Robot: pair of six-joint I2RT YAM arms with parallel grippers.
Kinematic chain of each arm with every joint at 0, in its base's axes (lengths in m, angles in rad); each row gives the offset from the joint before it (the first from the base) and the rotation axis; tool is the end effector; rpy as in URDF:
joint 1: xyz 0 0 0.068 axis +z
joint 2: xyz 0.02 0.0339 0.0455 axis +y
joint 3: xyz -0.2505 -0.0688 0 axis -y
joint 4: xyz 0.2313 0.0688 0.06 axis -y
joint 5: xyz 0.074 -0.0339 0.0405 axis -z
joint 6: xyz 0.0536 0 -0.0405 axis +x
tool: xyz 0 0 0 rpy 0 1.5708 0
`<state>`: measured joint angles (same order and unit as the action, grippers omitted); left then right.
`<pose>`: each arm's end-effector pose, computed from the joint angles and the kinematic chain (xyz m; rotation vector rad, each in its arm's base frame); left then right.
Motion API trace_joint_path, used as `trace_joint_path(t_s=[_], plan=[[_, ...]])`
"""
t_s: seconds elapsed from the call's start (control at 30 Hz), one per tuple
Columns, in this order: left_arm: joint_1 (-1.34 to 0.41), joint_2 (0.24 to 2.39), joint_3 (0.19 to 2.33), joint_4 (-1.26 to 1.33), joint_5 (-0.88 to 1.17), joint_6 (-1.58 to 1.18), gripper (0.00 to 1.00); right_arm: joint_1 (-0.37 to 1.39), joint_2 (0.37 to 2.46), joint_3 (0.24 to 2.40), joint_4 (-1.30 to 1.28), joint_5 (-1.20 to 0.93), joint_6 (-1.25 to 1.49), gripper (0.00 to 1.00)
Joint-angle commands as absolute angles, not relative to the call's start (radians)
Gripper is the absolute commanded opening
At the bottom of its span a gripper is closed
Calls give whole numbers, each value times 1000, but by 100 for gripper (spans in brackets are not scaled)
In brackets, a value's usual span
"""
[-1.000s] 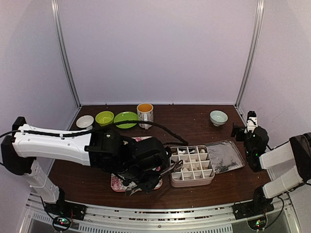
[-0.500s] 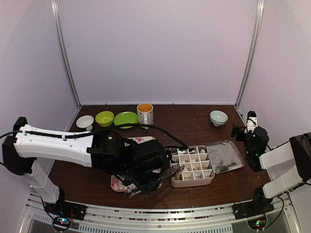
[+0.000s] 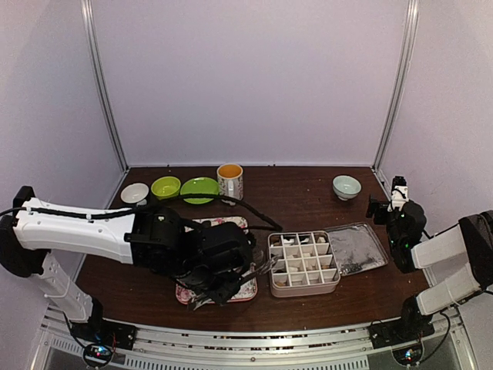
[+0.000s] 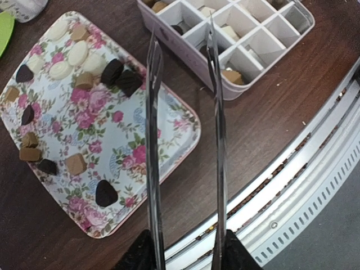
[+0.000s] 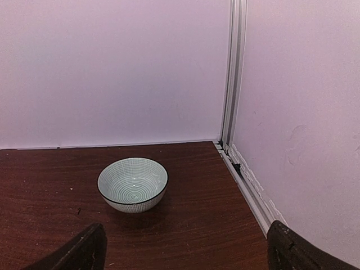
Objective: Pack the chocolate
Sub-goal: Place the fake chocolate in the empty pocket of the box, then pick up the fake chocolate from the plate.
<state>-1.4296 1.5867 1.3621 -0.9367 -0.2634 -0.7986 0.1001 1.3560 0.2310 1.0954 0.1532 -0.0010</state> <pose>0.0579 -0.3078 0.2556 0.7692 2.5965 -0.3464 0.2470 0.0166 0.1717 0.0381 1.5998 -0.0456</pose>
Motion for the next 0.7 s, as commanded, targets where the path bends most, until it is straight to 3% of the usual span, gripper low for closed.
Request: trace_joint_path(t_s=[0.0, 0.3, 0.67], plan=[[-1382, 1474, 1274, -956, -313, -893, 39, 94, 1358, 244, 1095, 154, 0, 100], [-1314, 1376, 1119, -855, -247, -942, 39, 94, 1358, 244, 1096, 154, 1, 100], [-1303, 1466, 1111, -830, -198, -978, 40, 94, 1358, 244, 1095, 153, 0, 100]])
